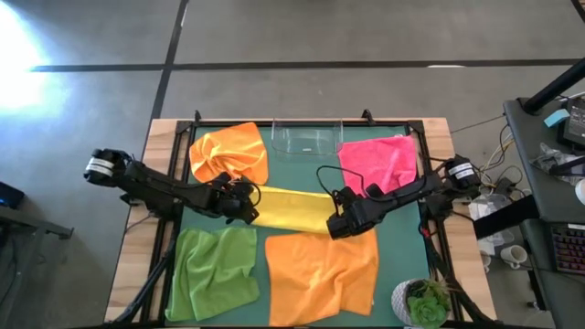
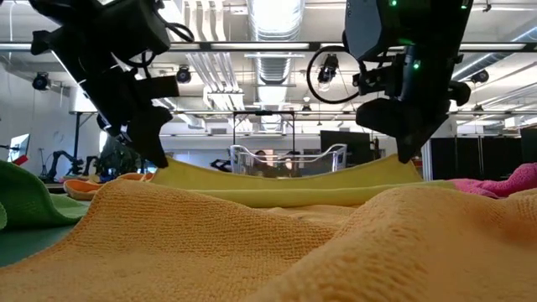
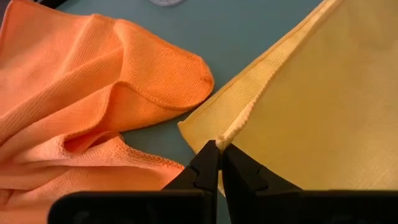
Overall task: Fold microfiber towels
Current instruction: Fold the yellow microfiber towel
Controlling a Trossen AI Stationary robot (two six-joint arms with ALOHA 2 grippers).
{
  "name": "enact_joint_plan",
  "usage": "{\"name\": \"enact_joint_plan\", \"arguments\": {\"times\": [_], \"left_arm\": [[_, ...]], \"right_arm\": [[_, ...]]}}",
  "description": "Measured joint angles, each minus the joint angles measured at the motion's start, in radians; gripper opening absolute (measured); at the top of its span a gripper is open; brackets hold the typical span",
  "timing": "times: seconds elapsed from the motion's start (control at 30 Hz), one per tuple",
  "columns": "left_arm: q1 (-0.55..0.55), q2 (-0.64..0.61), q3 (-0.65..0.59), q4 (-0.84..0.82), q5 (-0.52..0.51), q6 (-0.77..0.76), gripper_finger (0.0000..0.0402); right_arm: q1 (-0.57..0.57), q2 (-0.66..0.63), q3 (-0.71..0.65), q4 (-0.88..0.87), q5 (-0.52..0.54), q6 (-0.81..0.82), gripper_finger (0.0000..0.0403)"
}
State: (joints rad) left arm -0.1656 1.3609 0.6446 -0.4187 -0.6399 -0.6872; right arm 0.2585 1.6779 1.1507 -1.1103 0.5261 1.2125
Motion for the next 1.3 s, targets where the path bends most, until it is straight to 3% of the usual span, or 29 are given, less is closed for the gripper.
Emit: {"name": "enact_joint_plan", "arguments": {"times": [0.23, 0.6, 0.73, 0.9, 1.07, 1.3], "left_arm": [[0.003, -0.005, 0.010, 0.005, 0.000, 0.125, 0.0011], [0.027, -0.008, 0.022, 0.010, 0.006, 0.125, 0.0135], [0.040, -0.035, 0.056, 0.009, 0.075, 0.170, 0.0163], [0.042, -0.099, 0.117, 0.011, 0.145, 0.272, 0.0168], [0.042, -0.161, 0.142, 0.016, 0.188, 0.275, 0.0169], [0.041, -0.139, 0.098, 0.062, 0.334, 0.211, 0.0168]], "right_arm": [[-0.004, 0.000, 0.000, 0.003, 0.017, -0.020, 0.0010], [-0.019, -0.006, 0.000, -0.020, 0.016, -0.020, 0.0091], [-0.020, -0.036, 0.020, -0.077, -0.005, -0.016, 0.0116], [-0.015, -0.119, 0.078, -0.135, -0.009, -0.050, 0.0120], [-0.012, -0.213, 0.122, -0.119, -0.035, -0.117, 0.0121], [-0.012, -0.286, 0.124, 0.042, -0.119, -0.164, 0.0121]]}}
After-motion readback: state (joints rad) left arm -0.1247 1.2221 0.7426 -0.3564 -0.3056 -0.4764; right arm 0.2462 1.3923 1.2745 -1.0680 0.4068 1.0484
